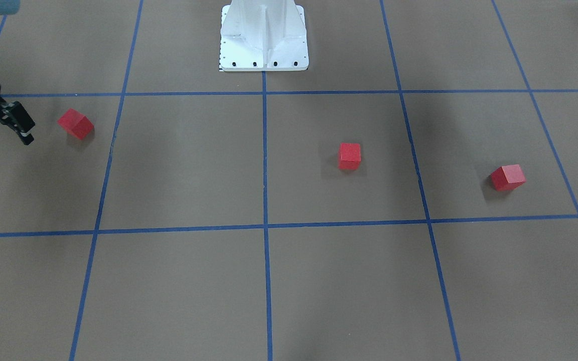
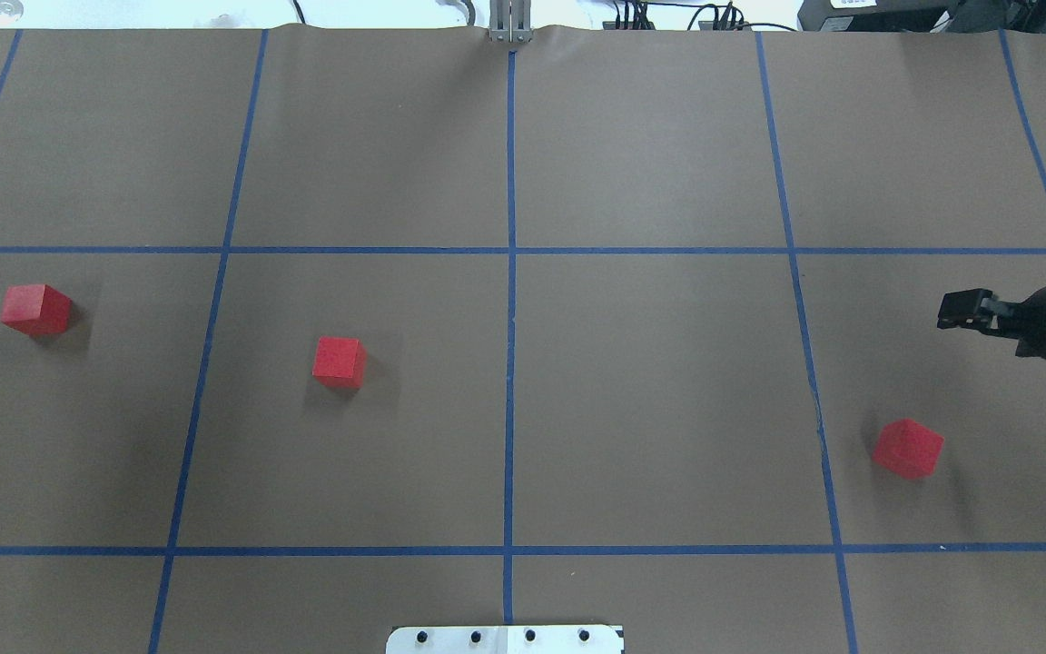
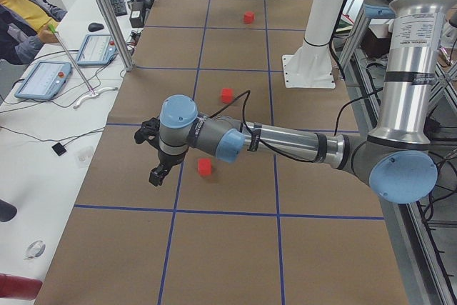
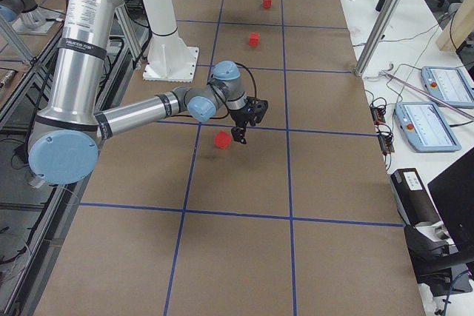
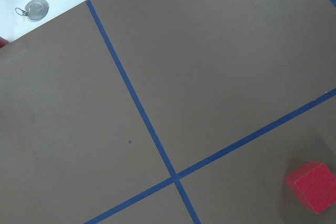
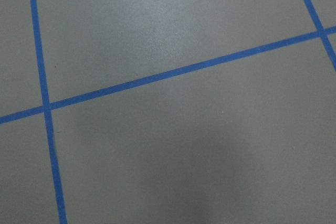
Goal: Form red blocks into L shape at center
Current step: 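Lower the right gripper onto the red cube nearest it and grasp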
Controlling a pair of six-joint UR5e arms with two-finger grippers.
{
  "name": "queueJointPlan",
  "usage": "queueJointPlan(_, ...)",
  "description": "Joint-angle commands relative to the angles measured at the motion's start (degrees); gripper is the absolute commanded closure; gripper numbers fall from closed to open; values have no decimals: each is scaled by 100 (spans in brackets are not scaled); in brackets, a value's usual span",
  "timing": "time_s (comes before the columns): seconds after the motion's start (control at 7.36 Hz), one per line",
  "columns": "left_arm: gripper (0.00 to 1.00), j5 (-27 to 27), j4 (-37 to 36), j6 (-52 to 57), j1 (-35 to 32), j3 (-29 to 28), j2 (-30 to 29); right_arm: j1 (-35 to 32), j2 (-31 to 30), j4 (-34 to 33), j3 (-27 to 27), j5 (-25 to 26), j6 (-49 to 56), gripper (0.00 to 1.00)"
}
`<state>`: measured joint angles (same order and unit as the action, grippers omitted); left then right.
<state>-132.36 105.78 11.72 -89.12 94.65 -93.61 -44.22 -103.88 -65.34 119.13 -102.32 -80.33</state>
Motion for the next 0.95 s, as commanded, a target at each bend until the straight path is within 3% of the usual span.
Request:
queueJointPlan(0.0,0,0,39,-3,0,0,0,1166,-167,38,136,922,-1279,4)
queueJointPlan(0.14,0,0,47,-3,-9,1,0,1448,-246,30,137,1238,-1449,4)
queueJointPlan(0.81,0,0,48,-3,-9,18,0,2074,-387,30,111,1715,-1907,2)
